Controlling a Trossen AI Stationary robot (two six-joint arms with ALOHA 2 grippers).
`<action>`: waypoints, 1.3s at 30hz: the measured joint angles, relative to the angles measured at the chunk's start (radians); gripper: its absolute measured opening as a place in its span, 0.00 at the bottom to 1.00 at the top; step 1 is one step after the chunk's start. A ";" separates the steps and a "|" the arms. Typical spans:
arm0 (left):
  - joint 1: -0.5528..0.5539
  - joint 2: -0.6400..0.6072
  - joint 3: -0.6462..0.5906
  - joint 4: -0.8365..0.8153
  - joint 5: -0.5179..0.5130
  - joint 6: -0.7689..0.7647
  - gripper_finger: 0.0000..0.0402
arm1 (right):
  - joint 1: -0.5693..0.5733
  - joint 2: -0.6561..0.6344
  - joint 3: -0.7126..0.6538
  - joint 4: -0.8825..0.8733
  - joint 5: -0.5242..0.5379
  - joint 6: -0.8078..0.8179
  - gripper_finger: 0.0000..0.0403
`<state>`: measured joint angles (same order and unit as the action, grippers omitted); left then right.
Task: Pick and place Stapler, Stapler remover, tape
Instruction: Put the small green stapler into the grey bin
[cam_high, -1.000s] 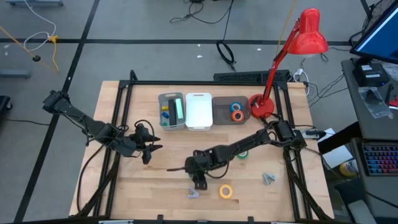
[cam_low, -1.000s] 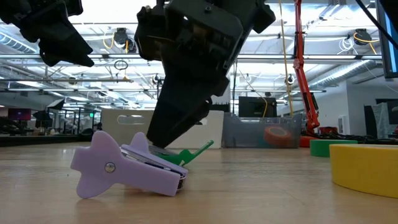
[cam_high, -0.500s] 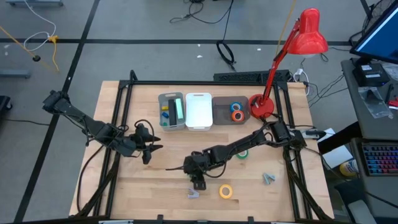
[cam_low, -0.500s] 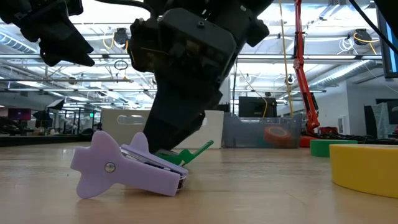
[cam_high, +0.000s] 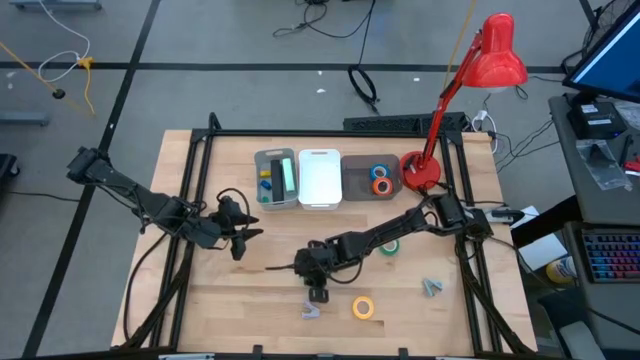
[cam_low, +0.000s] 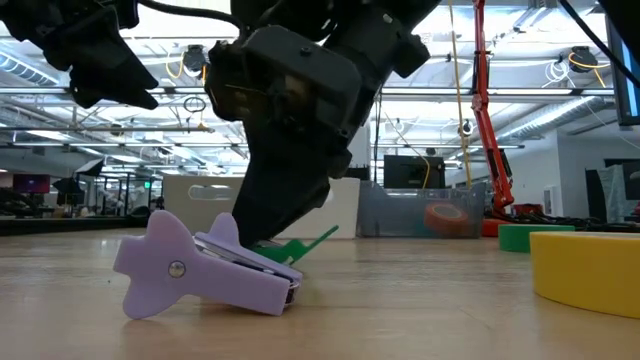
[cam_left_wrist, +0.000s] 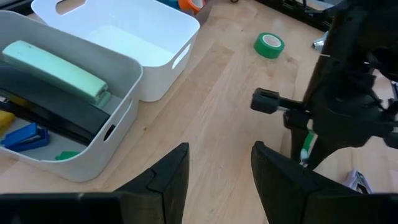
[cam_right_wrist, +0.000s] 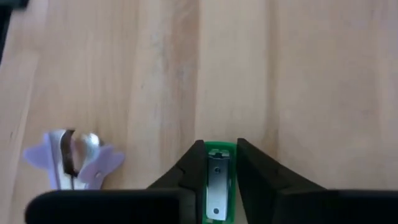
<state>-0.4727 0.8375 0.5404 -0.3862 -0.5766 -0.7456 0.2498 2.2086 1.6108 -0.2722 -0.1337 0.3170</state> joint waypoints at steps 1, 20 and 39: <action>0.002 0.000 0.000 0.001 0.000 0.000 0.43 | -0.006 0.000 0.000 0.007 0.000 0.012 0.13; 0.001 0.000 0.000 0.149 0.077 0.014 0.43 | -0.157 -0.148 0.000 0.153 -0.025 0.153 0.15; 0.001 0.000 0.000 0.198 0.117 -0.026 0.43 | -0.259 -0.283 -0.002 0.561 -0.079 0.285 0.15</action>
<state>-0.4717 0.8375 0.5404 -0.1884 -0.4599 -0.7716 -0.0091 1.9258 1.6093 0.2890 -0.2131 0.6017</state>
